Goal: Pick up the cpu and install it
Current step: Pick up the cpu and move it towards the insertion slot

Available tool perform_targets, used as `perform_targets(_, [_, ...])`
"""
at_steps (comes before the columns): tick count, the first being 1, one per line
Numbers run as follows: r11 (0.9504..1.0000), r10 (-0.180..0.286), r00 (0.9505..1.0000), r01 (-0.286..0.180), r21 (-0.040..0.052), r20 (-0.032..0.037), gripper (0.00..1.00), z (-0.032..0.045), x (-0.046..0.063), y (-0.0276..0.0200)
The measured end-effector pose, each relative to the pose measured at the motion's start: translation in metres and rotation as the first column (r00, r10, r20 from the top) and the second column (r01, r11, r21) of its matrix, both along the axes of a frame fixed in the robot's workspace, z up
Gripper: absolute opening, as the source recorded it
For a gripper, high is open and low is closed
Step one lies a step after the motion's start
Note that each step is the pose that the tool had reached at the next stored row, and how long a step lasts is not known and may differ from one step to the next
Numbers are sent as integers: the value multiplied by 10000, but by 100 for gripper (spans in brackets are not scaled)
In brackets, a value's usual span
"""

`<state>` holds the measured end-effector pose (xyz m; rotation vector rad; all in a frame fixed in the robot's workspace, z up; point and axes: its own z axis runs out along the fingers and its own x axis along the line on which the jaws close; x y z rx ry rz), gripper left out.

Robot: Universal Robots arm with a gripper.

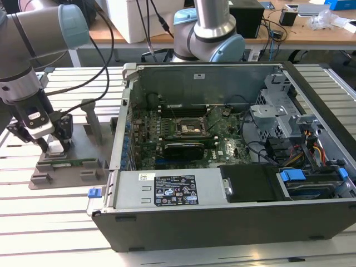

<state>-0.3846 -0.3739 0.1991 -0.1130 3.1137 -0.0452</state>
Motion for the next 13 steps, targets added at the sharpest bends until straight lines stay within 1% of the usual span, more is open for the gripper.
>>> perform_targets(1, [10000, 0, 10000, 0, 0, 0, 55, 47, 0, 0])
perform_targets(3, [10000, 0, 10000, 0, -9, 1, 55, 102, 0, 1])
perform_targets(10, [10000, 0, 10000, 0, -72, 0, 55, 221, 0, 6])
perform_targets(11, [10000, 0, 10000, 0, -80, 0, 55, 249, 0, 7])
perform_targets(12, [10000, 0, 10000, 0, -88, 0, 55, 308, 0, 8])
perform_targets(13, [9999, 0, 10000, 0, -102, 0, 55, 446, 0, 10])
